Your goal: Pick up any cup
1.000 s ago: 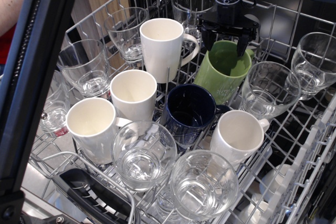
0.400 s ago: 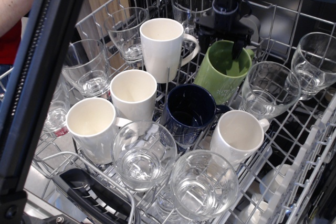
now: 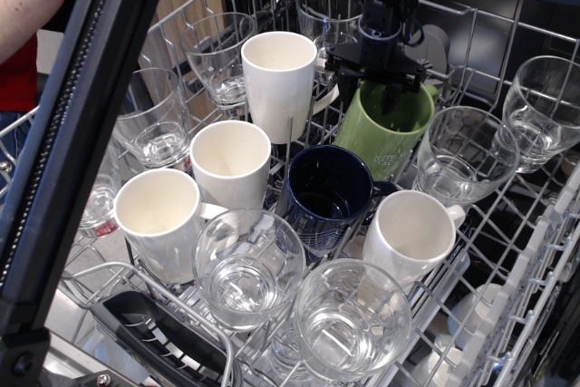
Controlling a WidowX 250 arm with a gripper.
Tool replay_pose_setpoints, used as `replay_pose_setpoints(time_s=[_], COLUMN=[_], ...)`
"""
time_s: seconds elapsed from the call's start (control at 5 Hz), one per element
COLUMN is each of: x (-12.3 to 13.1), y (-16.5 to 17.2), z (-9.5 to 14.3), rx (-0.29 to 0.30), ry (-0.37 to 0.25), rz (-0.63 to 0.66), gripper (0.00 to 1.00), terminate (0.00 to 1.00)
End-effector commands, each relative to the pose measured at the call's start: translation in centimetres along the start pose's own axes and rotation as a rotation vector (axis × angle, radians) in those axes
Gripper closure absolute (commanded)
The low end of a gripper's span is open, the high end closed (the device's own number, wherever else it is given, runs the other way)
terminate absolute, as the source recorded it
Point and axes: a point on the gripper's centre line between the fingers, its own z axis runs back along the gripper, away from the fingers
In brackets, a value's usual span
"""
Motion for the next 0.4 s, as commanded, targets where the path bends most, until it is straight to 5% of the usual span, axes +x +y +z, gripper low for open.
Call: replay_pose_setpoints(time_s=[0.0, 0.2], x=[2.3, 2.7], y=[-0.1, 0.2], z=[3.2, 4.2], rx=[-0.019, -0.038], ry=[-0.056, -0.05], rz=[0.004, -0.002], gripper=[1.0, 1.0], terminate=[0.0, 0.0])
